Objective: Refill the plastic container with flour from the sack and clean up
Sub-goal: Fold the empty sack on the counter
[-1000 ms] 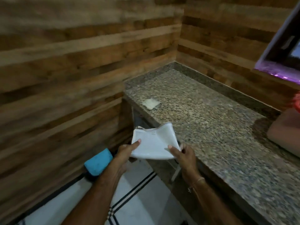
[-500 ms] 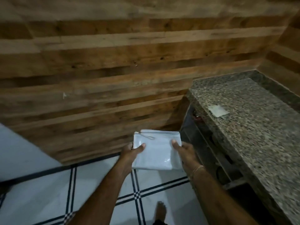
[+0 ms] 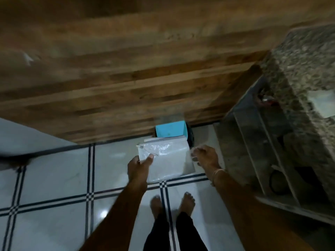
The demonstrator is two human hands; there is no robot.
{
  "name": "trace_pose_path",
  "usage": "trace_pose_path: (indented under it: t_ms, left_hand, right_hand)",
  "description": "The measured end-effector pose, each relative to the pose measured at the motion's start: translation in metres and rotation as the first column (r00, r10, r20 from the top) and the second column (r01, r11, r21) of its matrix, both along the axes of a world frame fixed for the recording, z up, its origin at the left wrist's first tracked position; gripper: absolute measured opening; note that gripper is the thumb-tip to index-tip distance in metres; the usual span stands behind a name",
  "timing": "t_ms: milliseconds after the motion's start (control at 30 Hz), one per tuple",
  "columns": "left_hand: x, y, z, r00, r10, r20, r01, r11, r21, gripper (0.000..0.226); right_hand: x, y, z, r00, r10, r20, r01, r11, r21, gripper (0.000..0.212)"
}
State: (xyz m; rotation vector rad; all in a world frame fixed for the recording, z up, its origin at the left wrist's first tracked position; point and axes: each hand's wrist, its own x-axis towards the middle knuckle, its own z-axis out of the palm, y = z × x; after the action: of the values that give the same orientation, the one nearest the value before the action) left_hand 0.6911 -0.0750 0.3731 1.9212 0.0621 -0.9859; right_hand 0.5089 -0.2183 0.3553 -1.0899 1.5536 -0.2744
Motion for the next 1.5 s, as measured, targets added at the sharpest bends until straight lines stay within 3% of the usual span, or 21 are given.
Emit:
trace_pose_path:
  t_ms: [100,233,433,500,633,833,967,1100,1367,1500]
  left_hand:
    - [0.029,-0.014,-0.059,0.998,-0.02,0.052,0.018,0.998,0.056,0.032]
    - [0.063,-0.05,-0.155,0.995,-0.035,0.097,0.029,0.997,0.068,0.037]
    - [0.082,-0.1,-0.282,0.995,0.097,-0.014,-0.097,0.995,-0.002,0.03]
    - [0.083,-0.11,-0.313,0.993,0.112,-0.044,-0.112,0.994,-0.009,0.035]
    - [0.087,-0.114,-0.356,0.984,0.159,-0.079,-0.159,0.987,0.016,0.039]
    - [0.092,-0.11,-0.362,0.945,0.313,-0.098,-0.305,0.948,0.084,0.031]
    - [0.089,-0.126,-0.333,0.937,0.348,-0.041,-0.343,0.935,0.092,0.025]
    - [0.083,-0.148,-0.325,0.959,0.283,0.032,-0.285,0.953,0.101,0.032]
    - [0.065,-0.189,-0.376,0.996,0.09,-0.008,-0.087,0.983,0.164,0.039]
    - [0.065,-0.197,-0.391,0.995,-0.101,0.028,0.087,0.949,0.304,0.036]
  right_hand:
    - [0.006,-0.014,-0.066,0.992,0.054,-0.114,-0.046,0.996,0.073,0.016]
    - [0.024,-0.038,-0.173,0.957,0.177,-0.229,-0.143,0.977,0.159,0.047]
    - [0.062,-0.054,-0.33,0.971,0.197,-0.134,-0.132,0.913,0.386,0.094]
    - [0.077,-0.055,-0.371,0.985,0.149,-0.085,-0.1,0.903,0.419,0.09]
    - [0.101,-0.049,-0.425,1.0,-0.027,-0.01,0.029,0.939,0.342,0.052]
    - [0.079,-0.019,-0.41,0.991,-0.012,-0.132,0.04,0.977,0.211,0.016]
    - [0.02,0.006,-0.351,0.945,-0.067,-0.321,0.077,0.997,0.02,0.032]
    - [-0.037,0.017,-0.32,0.87,-0.058,-0.49,0.057,0.998,-0.019,0.05]
    - [-0.086,0.026,-0.35,0.891,-0.127,-0.436,0.12,0.992,-0.043,0.057]
    - [-0.09,0.019,-0.367,0.905,-0.091,-0.415,0.08,0.996,-0.045,0.052]
